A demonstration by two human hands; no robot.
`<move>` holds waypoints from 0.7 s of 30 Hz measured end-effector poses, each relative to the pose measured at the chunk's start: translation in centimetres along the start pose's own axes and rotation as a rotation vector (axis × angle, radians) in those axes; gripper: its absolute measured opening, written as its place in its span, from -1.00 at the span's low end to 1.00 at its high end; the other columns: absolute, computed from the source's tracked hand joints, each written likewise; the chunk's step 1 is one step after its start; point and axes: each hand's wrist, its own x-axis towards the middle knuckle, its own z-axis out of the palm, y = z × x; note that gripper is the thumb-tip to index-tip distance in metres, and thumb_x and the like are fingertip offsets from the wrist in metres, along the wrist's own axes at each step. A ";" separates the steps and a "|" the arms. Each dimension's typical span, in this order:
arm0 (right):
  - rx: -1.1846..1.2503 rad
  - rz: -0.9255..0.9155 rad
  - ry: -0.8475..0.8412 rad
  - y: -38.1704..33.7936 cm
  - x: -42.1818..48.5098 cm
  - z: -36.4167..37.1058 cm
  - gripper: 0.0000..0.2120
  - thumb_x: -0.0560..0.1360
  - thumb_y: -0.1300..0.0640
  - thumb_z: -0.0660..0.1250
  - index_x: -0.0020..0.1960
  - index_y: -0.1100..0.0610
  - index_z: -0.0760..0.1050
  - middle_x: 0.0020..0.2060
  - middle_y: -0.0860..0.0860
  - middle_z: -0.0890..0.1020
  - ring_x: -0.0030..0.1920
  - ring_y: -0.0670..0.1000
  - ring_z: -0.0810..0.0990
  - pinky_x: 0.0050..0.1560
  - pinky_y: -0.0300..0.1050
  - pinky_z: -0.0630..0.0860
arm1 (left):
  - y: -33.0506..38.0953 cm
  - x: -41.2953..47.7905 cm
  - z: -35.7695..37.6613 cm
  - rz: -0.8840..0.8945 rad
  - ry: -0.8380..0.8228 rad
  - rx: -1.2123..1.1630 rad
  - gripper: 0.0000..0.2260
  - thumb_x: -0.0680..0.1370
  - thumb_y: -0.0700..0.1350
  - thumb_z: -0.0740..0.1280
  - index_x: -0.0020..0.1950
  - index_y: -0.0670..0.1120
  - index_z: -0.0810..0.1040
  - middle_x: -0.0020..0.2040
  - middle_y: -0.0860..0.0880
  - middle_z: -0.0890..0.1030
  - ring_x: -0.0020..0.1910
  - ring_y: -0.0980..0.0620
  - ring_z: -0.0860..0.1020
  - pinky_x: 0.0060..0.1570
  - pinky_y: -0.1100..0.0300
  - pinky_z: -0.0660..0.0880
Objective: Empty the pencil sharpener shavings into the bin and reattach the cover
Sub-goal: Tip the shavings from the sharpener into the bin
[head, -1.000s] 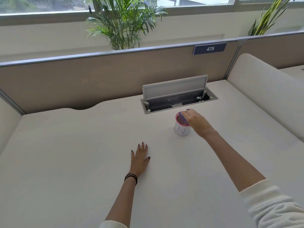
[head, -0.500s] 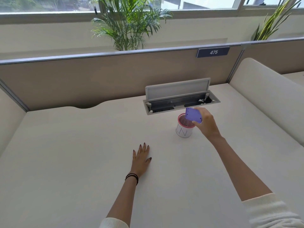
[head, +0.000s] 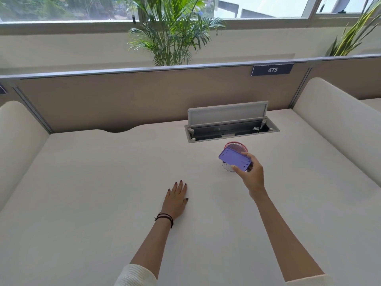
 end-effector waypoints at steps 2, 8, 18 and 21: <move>0.063 0.036 -0.022 0.4 -1.5 1.1 -0.51 0.32 0.27 0.53 0.19 0.15 0.45 0.06 0.10 0.59 0.04 0.06 0.58 -0.11 -0.39 0.55 | 0.5 -0.7 -0.3 -0.012 -0.018 -0.107 -0.51 0.66 -0.04 -0.02 0.56 -0.09 -0.06 0.58 -0.06 -0.09 0.56 -0.02 -0.08 0.51 0.01 -0.06; 0.166 0.127 -0.108 1.1 -6.0 5.5 -0.49 0.33 0.25 0.52 0.23 0.17 0.44 0.11 0.11 0.59 0.09 0.05 0.58 -0.07 -0.40 0.56 | 3.6 -4.5 -1.8 -0.044 -0.022 -1.081 -0.56 0.66 0.08 -0.09 0.55 0.12 -0.03 0.46 0.08 0.34 0.42 0.13 0.32 0.39 0.21 0.15; 0.283 0.274 -0.216 0.0 -13.4 11.4 -0.51 0.35 0.27 0.49 0.23 0.18 0.42 0.11 0.09 0.58 0.08 0.03 0.58 -0.04 -0.30 0.55 | 4.6 -9.0 -0.6 -0.205 0.216 -1.654 -0.53 0.63 0.18 -0.11 0.38 0.05 0.39 0.23 -0.02 0.60 0.20 0.07 0.57 0.28 0.13 0.45; 0.304 0.294 -0.300 -0.7 -16.3 13.2 -0.54 0.36 0.28 0.48 0.19 0.09 0.42 0.05 0.02 0.58 0.04 -0.08 0.58 -0.12 -0.41 0.55 | 3.7 -10.7 0.1 -0.275 0.347 -1.793 -0.52 0.64 0.15 -0.07 0.38 -0.05 0.40 0.19 -0.04 0.62 0.18 0.04 0.58 0.24 0.13 0.47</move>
